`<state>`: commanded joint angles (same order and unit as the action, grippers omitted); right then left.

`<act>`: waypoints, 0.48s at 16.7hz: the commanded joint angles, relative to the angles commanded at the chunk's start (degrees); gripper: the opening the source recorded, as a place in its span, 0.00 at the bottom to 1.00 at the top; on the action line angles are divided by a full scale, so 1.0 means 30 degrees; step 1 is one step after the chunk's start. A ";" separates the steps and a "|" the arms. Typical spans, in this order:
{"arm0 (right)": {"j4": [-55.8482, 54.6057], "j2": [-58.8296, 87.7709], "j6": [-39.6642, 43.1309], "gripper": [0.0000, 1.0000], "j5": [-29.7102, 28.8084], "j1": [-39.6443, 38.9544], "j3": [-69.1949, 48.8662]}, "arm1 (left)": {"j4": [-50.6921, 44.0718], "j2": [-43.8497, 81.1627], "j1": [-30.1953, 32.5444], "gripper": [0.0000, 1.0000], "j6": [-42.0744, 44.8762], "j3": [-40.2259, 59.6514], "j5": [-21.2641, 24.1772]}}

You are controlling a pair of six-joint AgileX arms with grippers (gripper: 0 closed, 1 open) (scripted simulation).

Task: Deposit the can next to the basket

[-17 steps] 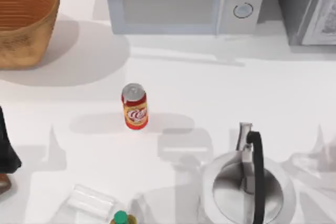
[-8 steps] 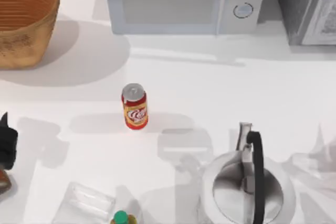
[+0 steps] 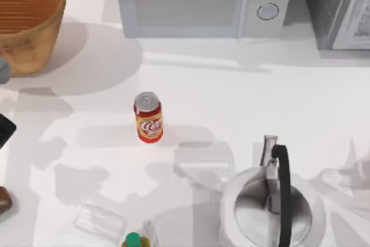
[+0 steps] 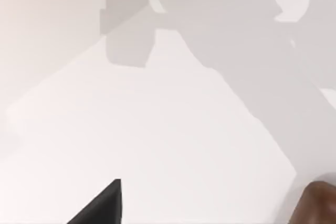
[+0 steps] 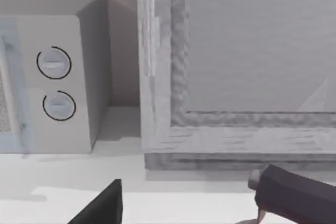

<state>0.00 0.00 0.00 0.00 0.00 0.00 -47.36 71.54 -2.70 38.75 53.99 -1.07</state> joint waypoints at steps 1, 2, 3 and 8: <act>0.0000 0.0000 0.0000 1.00 0.0000 0.0000 0.0000 | -0.1106 0.1723 -0.0140 1.00 0.0746 0.1428 -0.0032; 0.0000 0.0000 0.0000 1.00 0.0000 0.0000 0.0000 | -0.2148 0.3378 -0.0284 1.00 0.1437 0.2838 -0.0049; 0.0000 0.0000 0.0000 1.00 0.0000 0.0000 0.0000 | -0.3116 0.4952 -0.0431 1.00 0.2068 0.4220 -0.0048; 0.0000 0.0000 0.0000 1.00 0.0000 0.0000 0.0000 | -0.6575 1.1120 -0.1116 1.00 0.4276 1.0164 0.0177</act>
<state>0.00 0.00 0.00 0.00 0.00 0.00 -67.08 104.90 -6.05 51.57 84.48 -0.54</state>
